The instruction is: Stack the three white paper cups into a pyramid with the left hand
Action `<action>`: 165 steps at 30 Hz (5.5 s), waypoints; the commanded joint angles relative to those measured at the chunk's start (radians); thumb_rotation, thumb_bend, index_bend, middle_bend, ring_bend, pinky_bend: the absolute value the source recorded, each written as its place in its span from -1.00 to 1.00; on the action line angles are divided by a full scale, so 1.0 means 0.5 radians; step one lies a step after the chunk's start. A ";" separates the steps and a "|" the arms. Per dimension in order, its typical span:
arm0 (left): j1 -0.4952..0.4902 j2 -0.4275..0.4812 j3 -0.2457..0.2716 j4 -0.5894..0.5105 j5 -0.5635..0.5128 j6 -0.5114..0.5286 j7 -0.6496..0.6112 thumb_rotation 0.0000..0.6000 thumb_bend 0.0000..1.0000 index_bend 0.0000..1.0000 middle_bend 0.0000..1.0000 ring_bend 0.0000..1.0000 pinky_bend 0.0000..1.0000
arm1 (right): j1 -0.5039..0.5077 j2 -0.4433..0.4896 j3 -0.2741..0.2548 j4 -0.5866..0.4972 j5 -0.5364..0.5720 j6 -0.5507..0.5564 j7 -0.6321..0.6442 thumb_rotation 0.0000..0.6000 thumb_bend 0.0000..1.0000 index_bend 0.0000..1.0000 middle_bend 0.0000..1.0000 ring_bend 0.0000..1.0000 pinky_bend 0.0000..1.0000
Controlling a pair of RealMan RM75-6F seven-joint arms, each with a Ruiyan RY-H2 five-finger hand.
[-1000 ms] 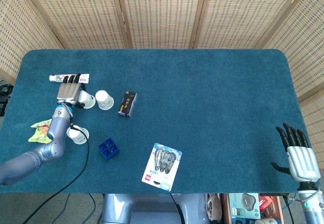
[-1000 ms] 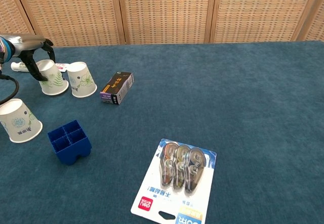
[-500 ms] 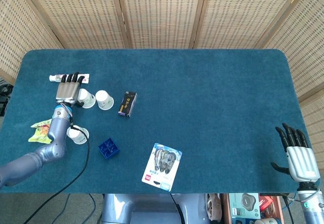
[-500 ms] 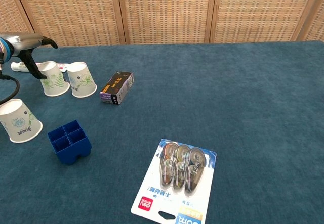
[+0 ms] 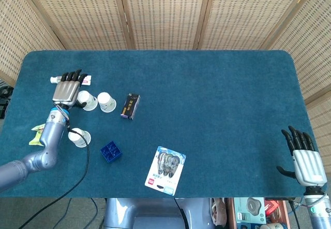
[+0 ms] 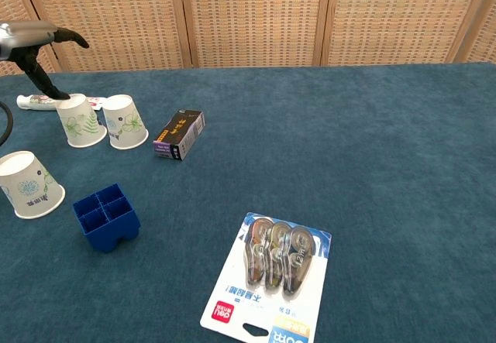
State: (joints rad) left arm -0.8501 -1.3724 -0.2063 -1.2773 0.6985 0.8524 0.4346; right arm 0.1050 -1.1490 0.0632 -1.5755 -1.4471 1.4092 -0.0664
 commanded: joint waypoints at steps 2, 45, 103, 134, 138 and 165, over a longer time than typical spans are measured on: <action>0.114 0.248 0.054 -0.413 0.153 0.147 0.005 1.00 -0.49 -0.81 -1.00 -1.00 -1.00 | -0.002 0.003 -0.007 -0.009 -0.014 0.006 -0.003 1.00 -0.82 -1.00 -1.00 -1.00 -1.00; 0.476 0.335 0.421 -0.722 0.480 0.239 0.042 1.00 -0.49 -0.50 -1.00 -1.00 -1.00 | -0.012 0.006 -0.006 -0.030 -0.014 0.023 -0.023 1.00 -0.82 -1.00 -1.00 -1.00 -1.00; -0.265 0.362 0.003 -0.285 -0.671 -0.176 0.330 1.00 -0.49 -0.23 -1.00 -1.00 -1.00 | 0.019 -0.019 0.010 0.047 0.050 -0.067 0.037 1.00 -0.82 -1.00 -1.00 -1.00 -1.00; -0.433 0.238 0.135 -0.149 -0.944 -0.127 0.439 1.00 -0.49 -0.74 -1.00 -1.00 -1.00 | 0.011 -0.031 0.024 0.068 0.058 -0.037 0.051 1.00 -0.82 -1.00 -1.00 -1.00 -1.00; -0.388 0.323 0.068 -0.284 -0.827 -0.085 0.309 1.00 -0.49 -0.75 -1.00 -1.00 -1.00 | 0.009 -0.031 0.025 0.073 0.063 -0.035 0.054 1.00 -0.82 -1.00 -1.00 -1.00 -1.00; 0.958 0.019 0.584 -0.588 1.214 1.475 -0.323 1.00 -0.49 -1.00 -1.00 -1.00 -1.00 | 0.013 -0.090 0.006 0.069 -0.004 0.010 -0.058 1.00 -0.82 -1.00 -1.00 -1.00 -1.00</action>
State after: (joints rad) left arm -0.4447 -1.2818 0.0364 -1.6488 1.2625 1.5420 0.2887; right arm 0.1114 -1.1939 0.0665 -1.5409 -1.4488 1.4140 -0.0953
